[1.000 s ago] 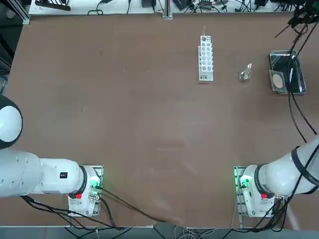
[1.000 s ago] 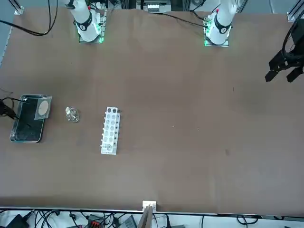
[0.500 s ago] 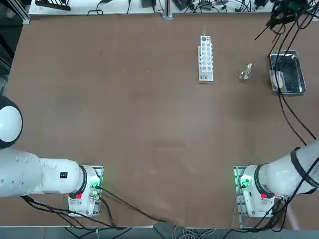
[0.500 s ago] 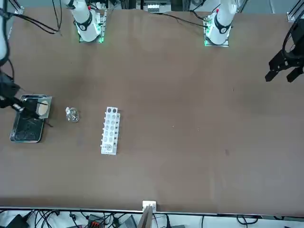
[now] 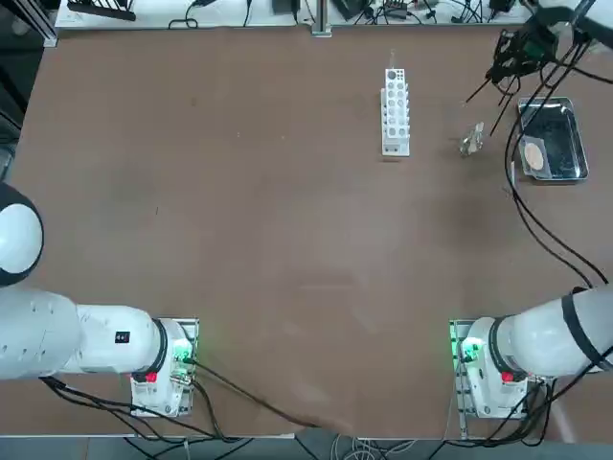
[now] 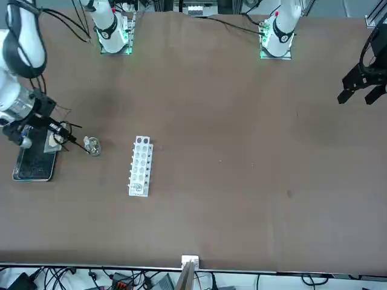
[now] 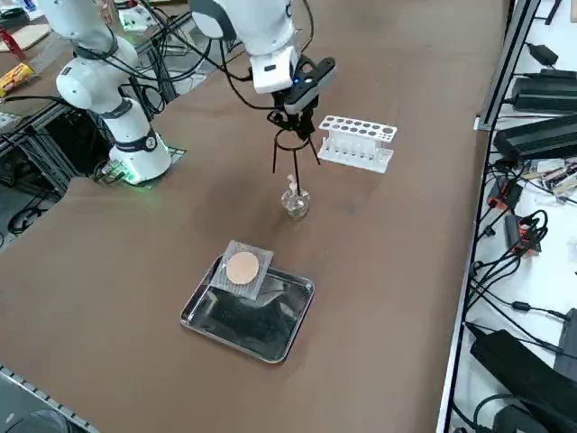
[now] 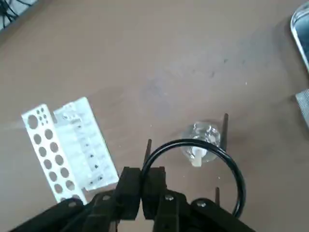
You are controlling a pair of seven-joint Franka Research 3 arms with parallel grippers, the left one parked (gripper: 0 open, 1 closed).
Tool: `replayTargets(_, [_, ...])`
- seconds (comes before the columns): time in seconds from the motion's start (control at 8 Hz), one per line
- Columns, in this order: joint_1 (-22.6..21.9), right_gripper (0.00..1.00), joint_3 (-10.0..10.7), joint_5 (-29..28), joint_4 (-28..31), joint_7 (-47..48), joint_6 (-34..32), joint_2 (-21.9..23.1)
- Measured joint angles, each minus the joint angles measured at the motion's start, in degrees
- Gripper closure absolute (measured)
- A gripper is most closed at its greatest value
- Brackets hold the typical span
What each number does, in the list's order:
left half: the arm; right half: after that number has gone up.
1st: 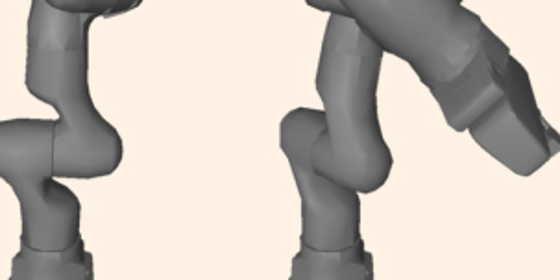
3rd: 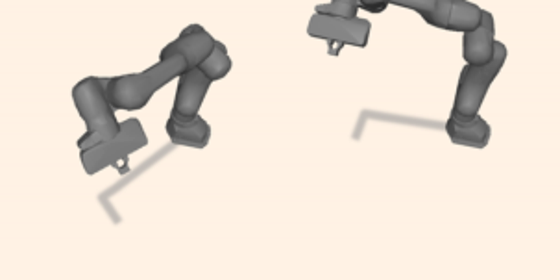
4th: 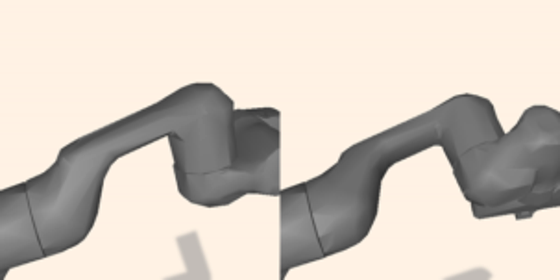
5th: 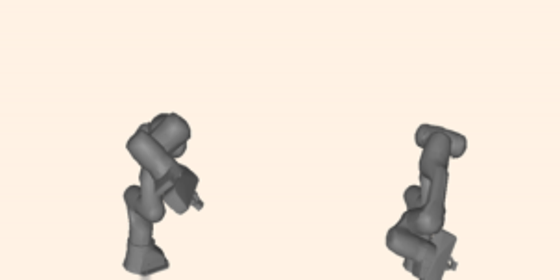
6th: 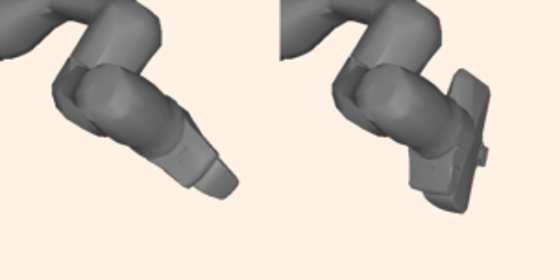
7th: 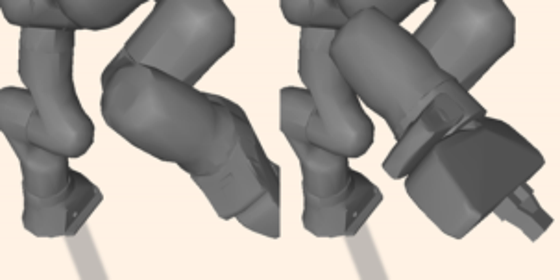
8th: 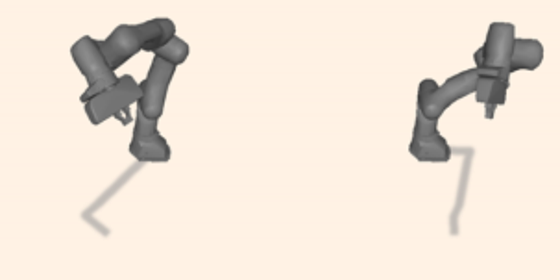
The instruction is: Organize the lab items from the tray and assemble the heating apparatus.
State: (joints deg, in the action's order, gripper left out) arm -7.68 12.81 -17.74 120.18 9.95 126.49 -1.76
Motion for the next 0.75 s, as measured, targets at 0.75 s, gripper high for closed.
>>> replayTargets(0.75, [-0.24,0.93,-0.61,0.06,8.78,-7.63,10.18,0.86])
